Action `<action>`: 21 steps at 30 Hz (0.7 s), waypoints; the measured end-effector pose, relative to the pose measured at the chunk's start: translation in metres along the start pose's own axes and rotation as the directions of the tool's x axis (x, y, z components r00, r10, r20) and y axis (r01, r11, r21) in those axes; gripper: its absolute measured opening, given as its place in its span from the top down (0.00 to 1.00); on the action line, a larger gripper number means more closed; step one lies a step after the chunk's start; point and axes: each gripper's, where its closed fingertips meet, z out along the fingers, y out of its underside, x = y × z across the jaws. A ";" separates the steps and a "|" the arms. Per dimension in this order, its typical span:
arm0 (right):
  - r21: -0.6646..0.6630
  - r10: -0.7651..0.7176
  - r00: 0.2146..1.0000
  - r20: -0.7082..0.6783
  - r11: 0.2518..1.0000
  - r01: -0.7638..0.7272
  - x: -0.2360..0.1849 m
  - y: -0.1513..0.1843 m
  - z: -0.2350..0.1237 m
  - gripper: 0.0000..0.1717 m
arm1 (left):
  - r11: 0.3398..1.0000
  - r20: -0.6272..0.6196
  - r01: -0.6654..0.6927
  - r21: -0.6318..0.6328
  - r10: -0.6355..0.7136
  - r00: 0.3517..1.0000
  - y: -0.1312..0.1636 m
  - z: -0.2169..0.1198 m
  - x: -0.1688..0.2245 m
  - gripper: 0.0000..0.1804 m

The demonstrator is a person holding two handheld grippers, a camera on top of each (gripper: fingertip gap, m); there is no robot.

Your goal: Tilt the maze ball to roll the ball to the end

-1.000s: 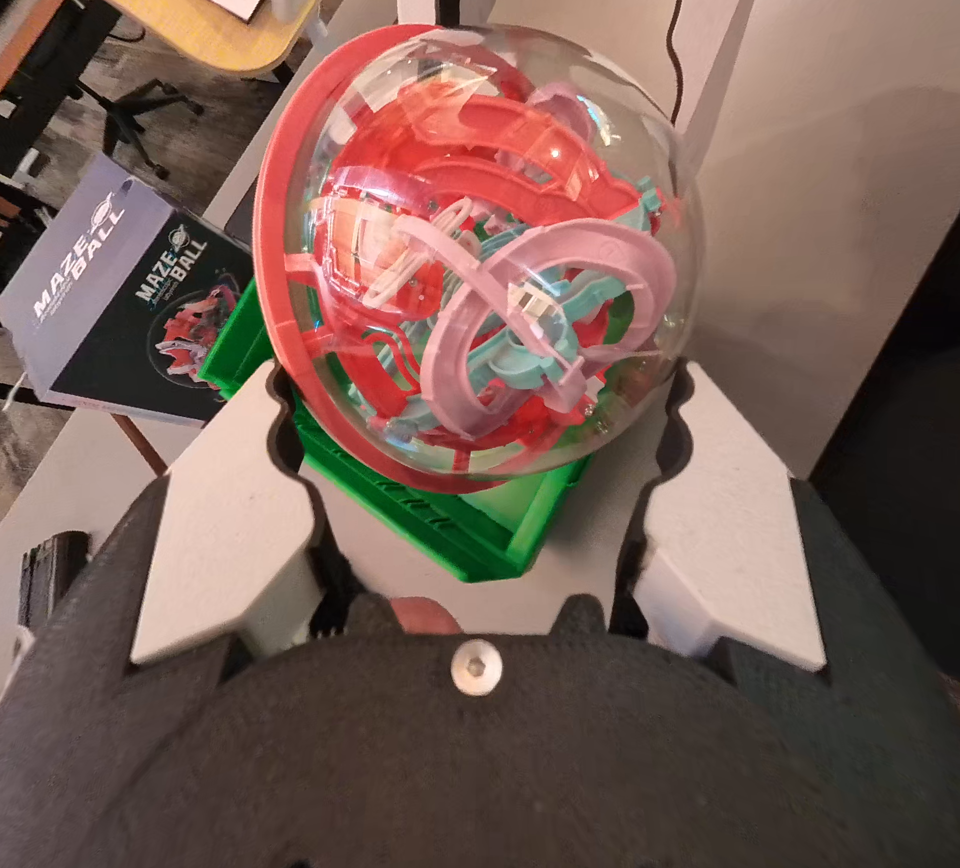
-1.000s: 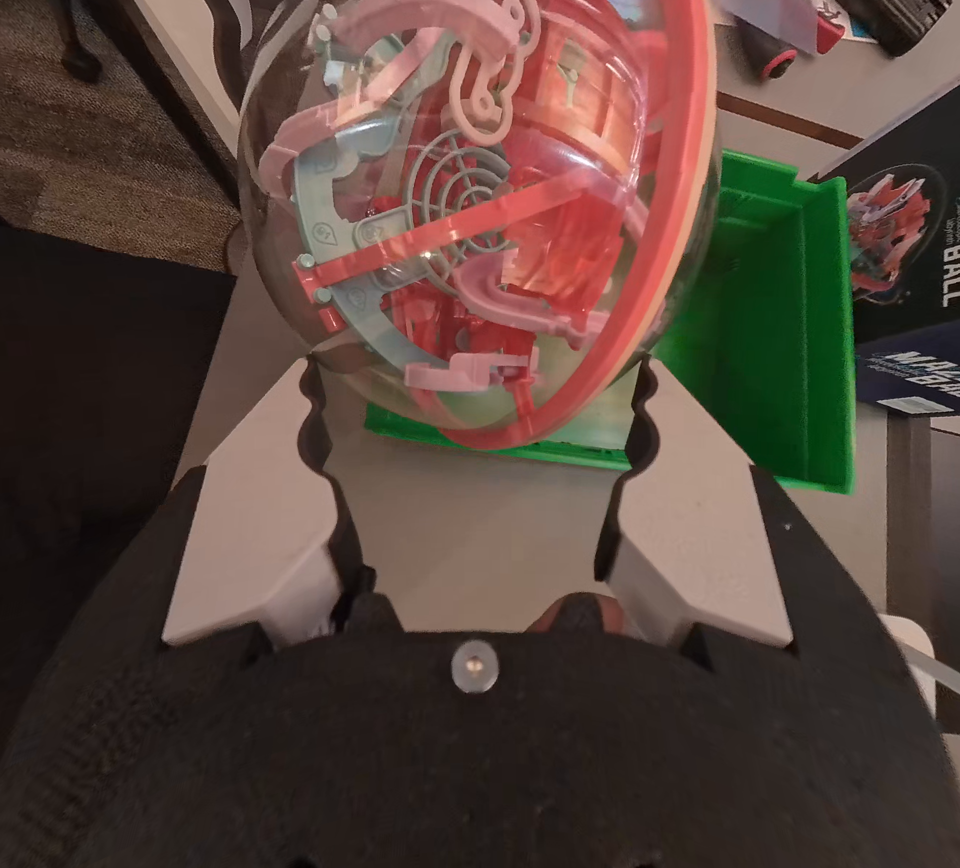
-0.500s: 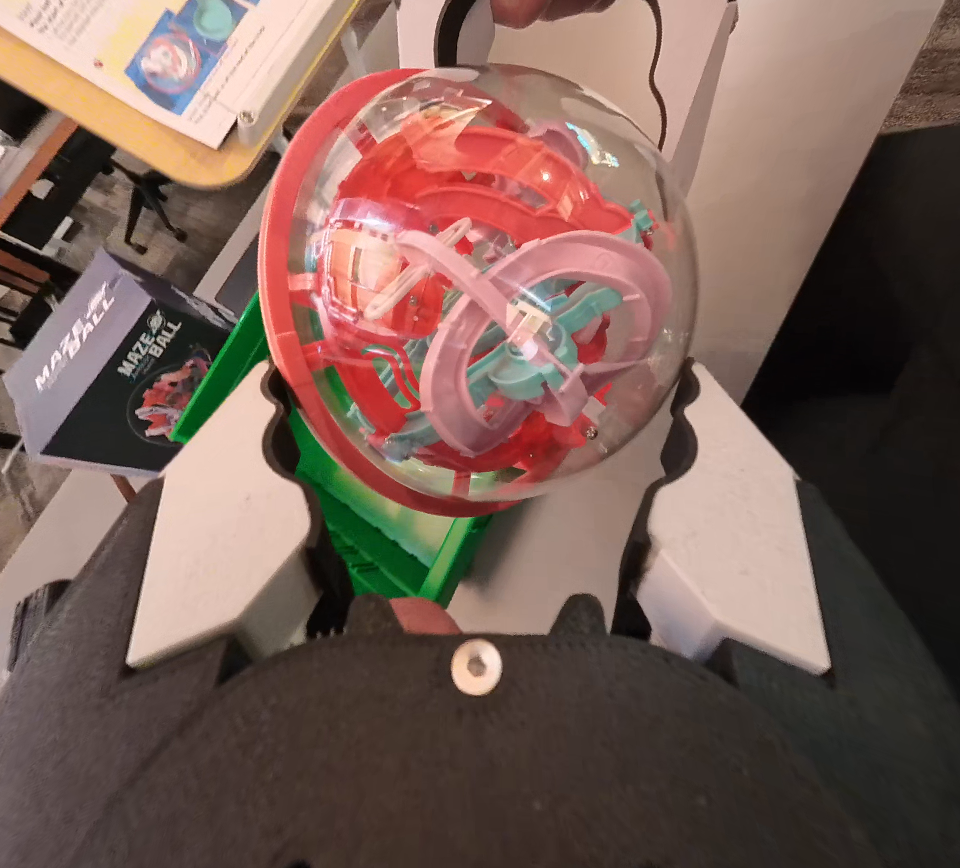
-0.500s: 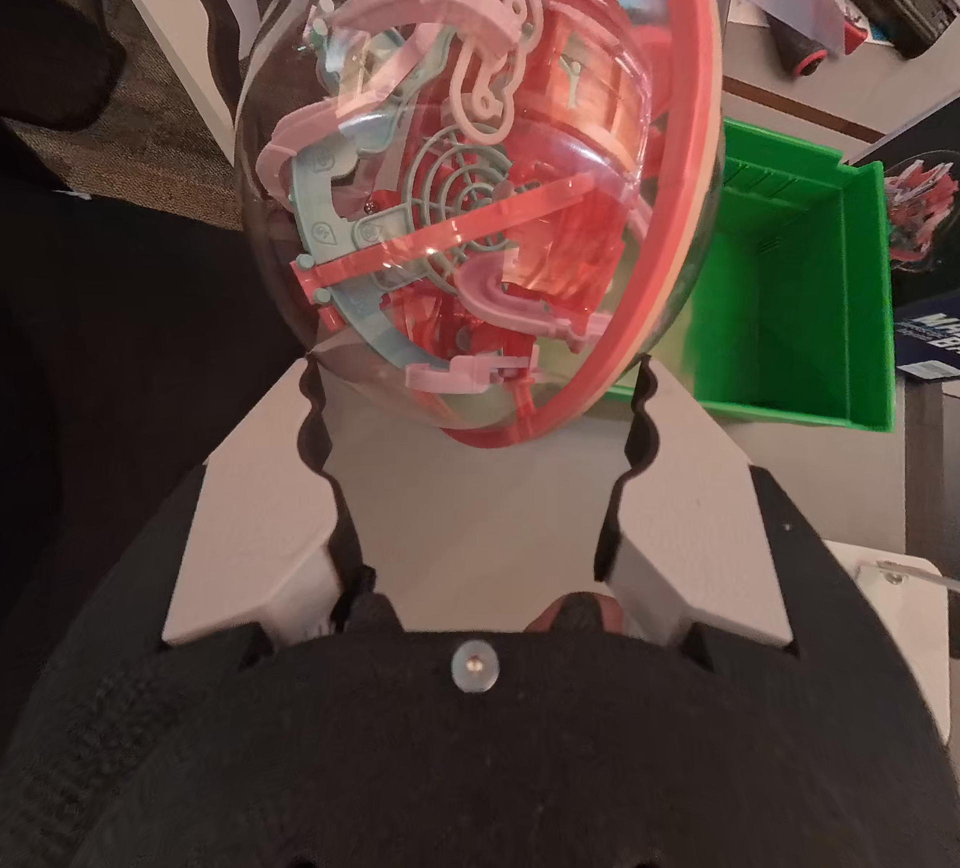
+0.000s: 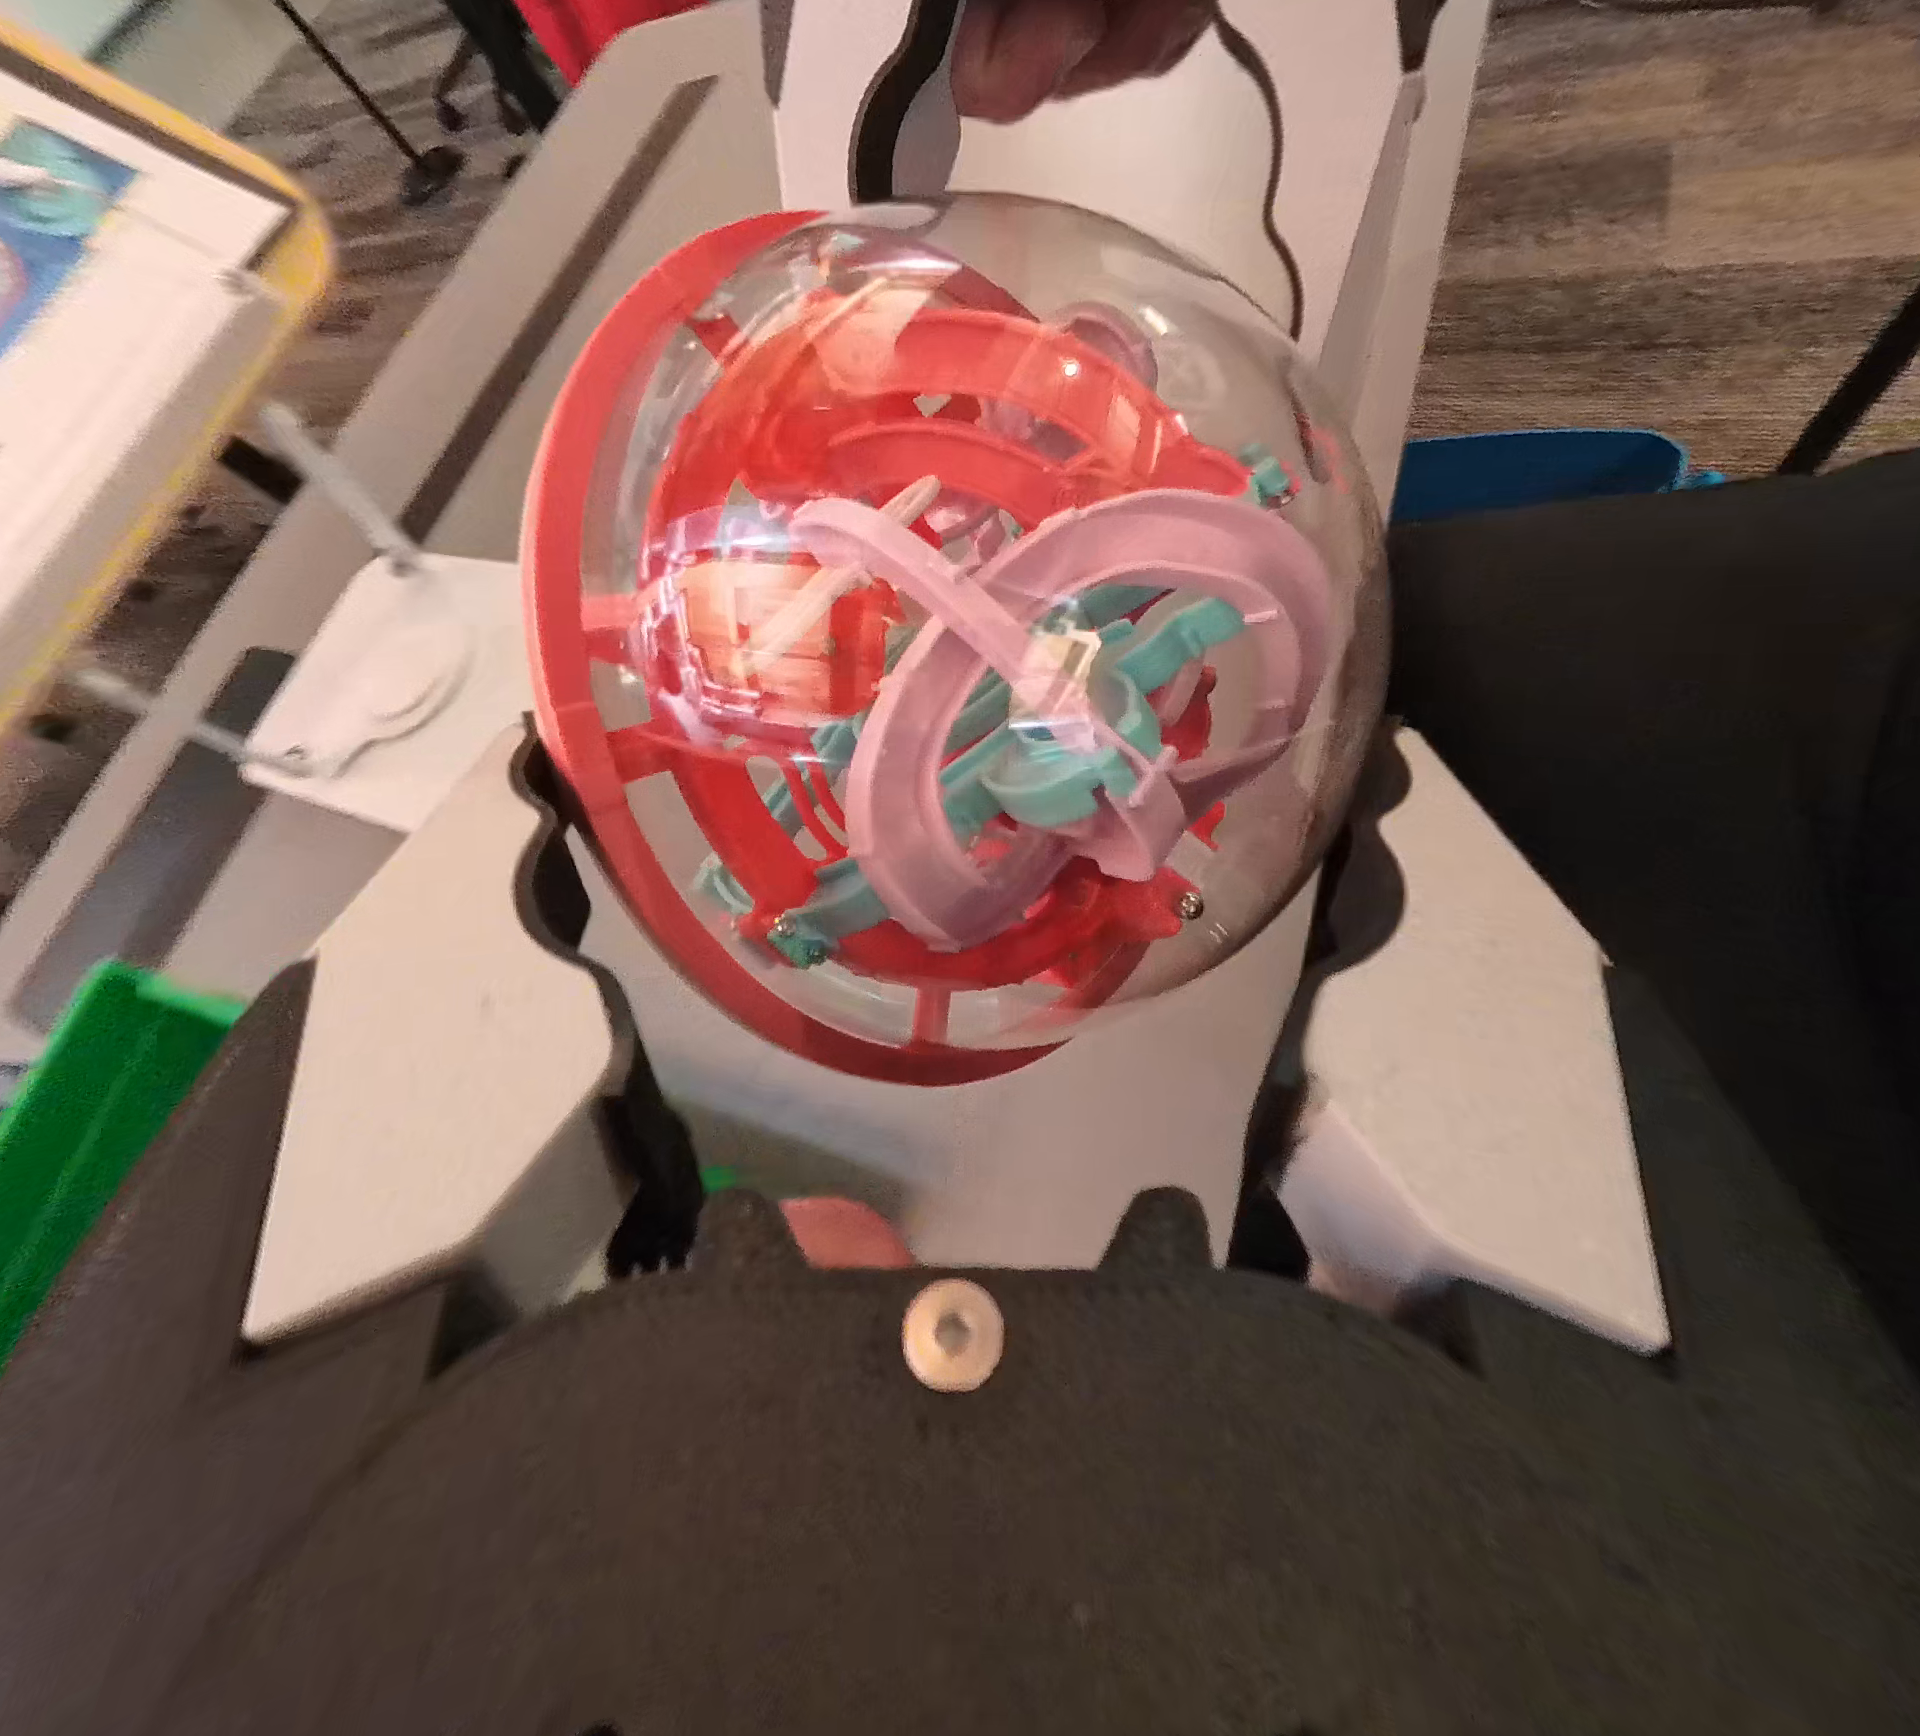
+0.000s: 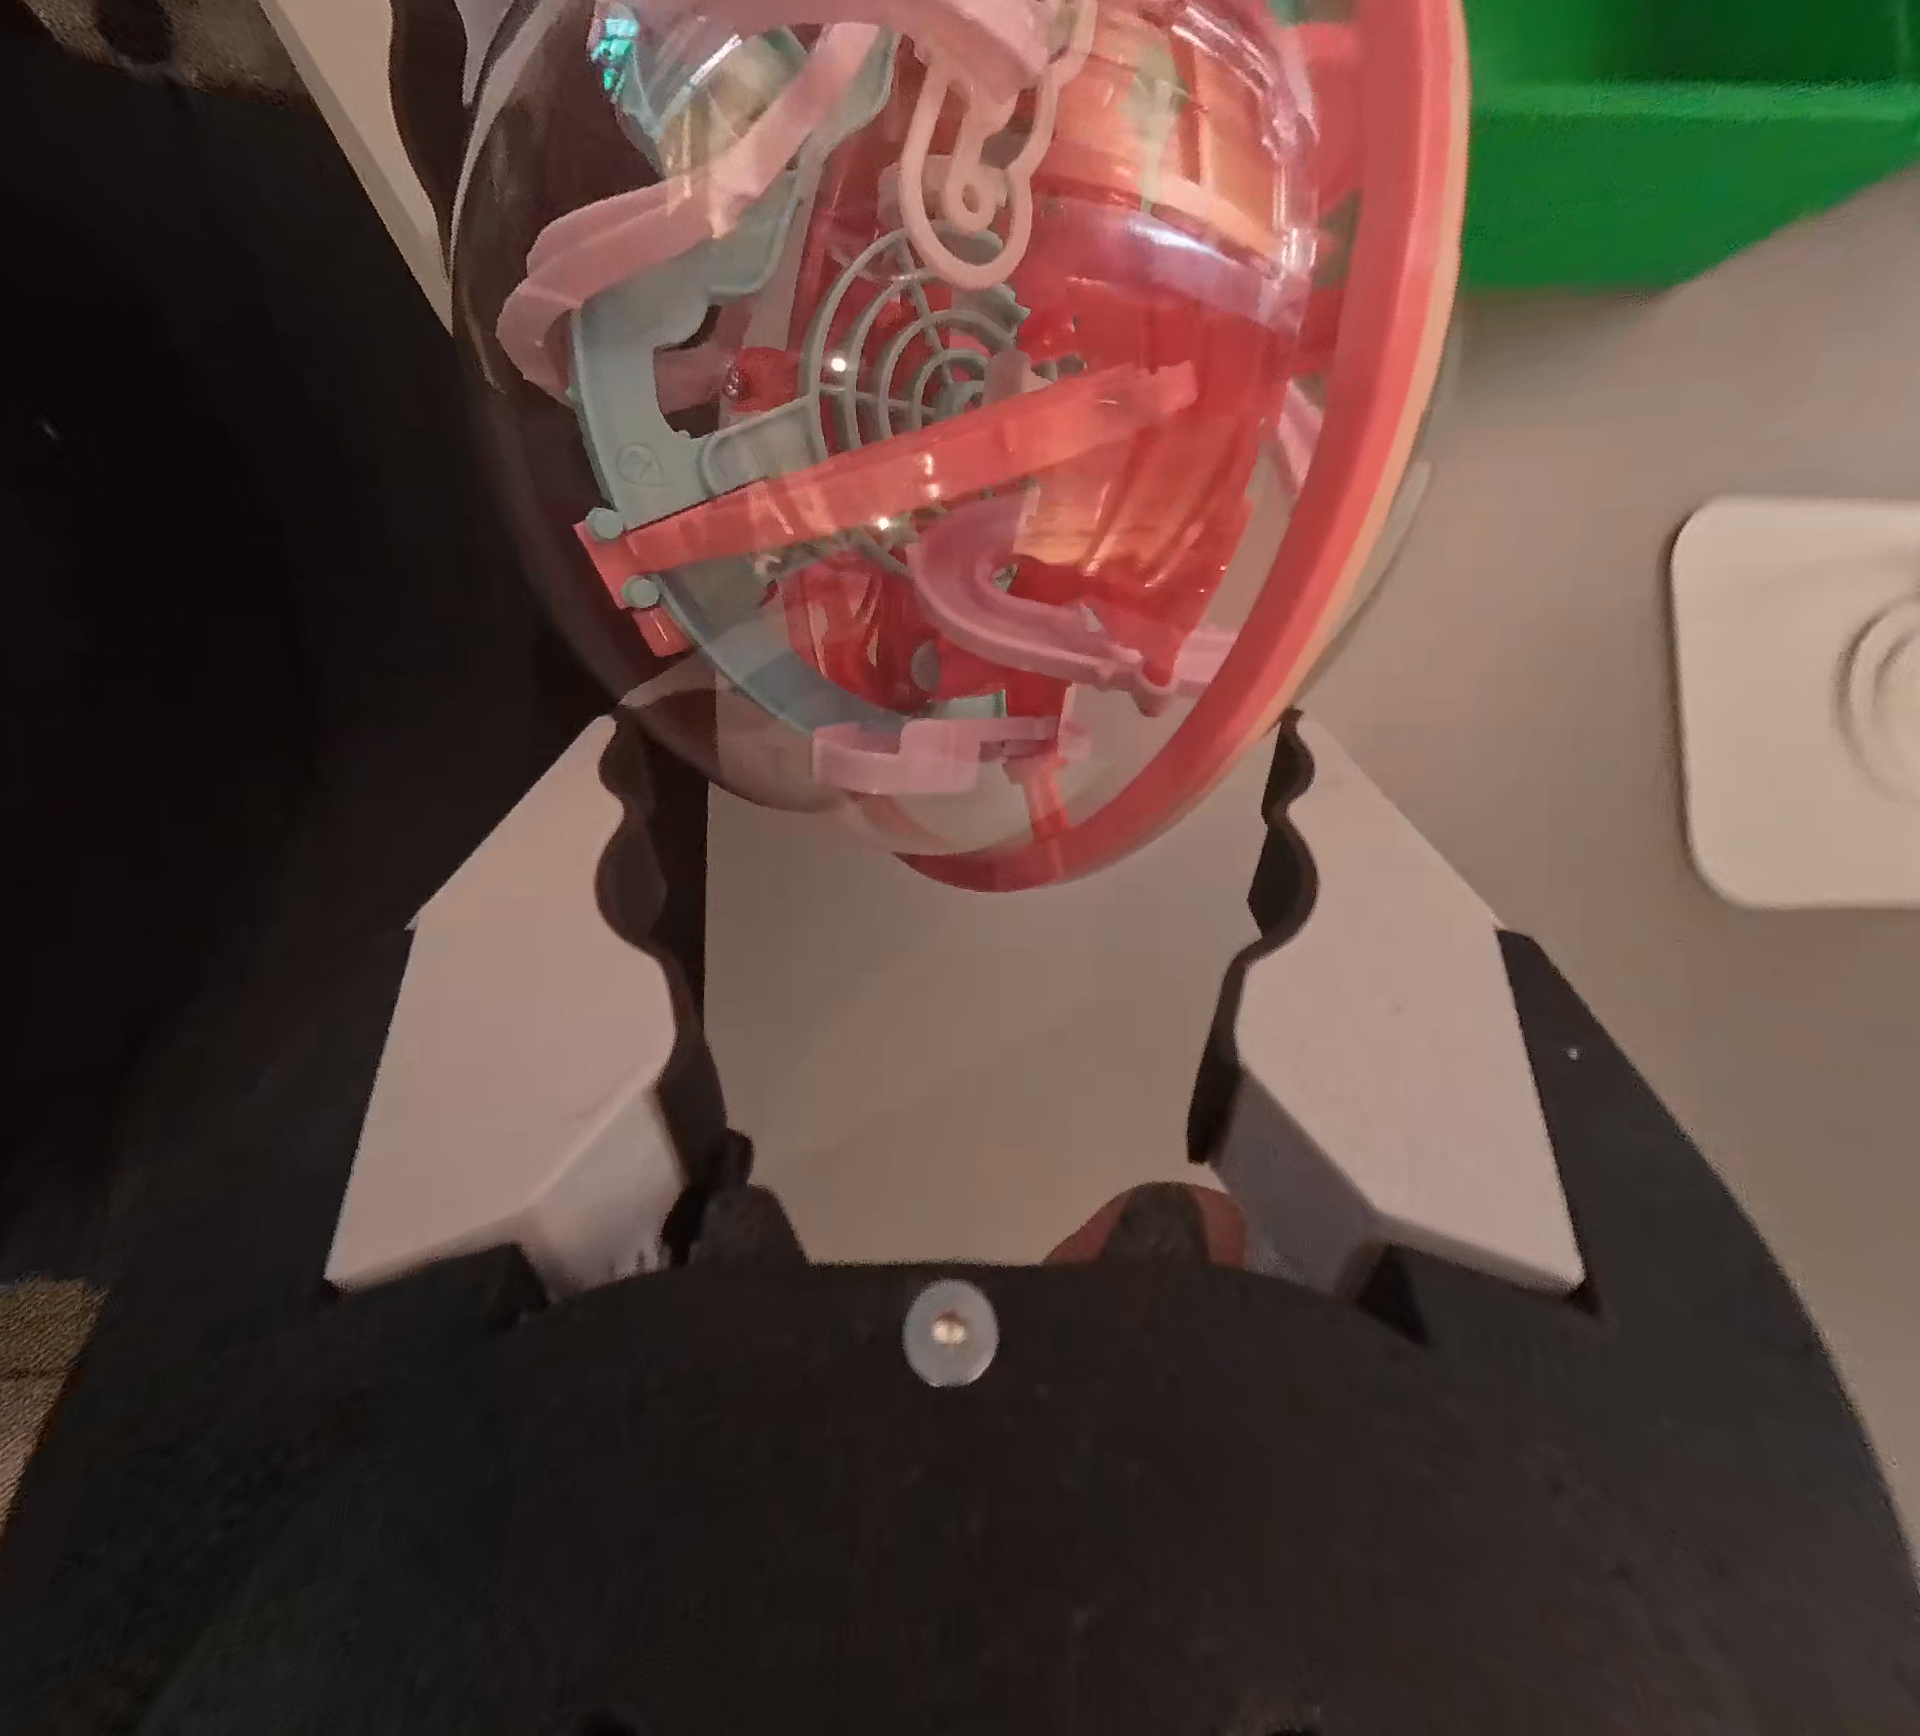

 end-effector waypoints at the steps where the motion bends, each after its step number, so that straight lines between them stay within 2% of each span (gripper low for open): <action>1: -0.019 0.017 1.000 0.003 1.000 -0.017 -0.002 0.015 0.000 0.33 | 1.000 -0.030 0.002 -0.010 -0.002 1.000 0.001 0.014 0.007 0.19; 3: -0.041 0.032 0.999 0.018 0.999 -0.031 -0.007 0.038 0.000 0.33 | 1.000 -0.099 0.003 -0.023 -0.005 0.995 0.005 0.041 0.023 0.18; 5: -0.109 0.045 0.999 0.009 0.993 -0.043 -0.007 0.063 0.001 0.33 | 0.999 -0.114 -0.006 -0.041 0.001 0.994 0.010 0.064 0.029 0.17; 10: -0.108 0.093 0.996 0.016 0.990 -0.091 -0.003 0.095 0.008 0.33 | 0.997 -0.156 0.004 -0.078 -0.016 0.988 0.019 0.093 0.036 0.17; 19: 0.049 0.124 0.992 0.025 0.991 -0.125 0.001 0.097 0.010 0.34 | 0.998 -0.179 0.037 -0.058 -0.046 0.983 0.025 0.099 0.033 0.17; 20: 0.073 0.128 0.991 0.028 0.989 -0.130 0.001 0.097 0.009 0.35 | 0.998 -0.181 0.035 -0.060 -0.045 0.982 0.026 0.098 0.033 0.17; 21: 0.096 0.136 0.990 0.032 0.986 -0.139 0.001 0.097 0.008 0.40 | 0.997 -0.184 0.035 -0.063 -0.046 0.982 0.027 0.098 0.033 0.18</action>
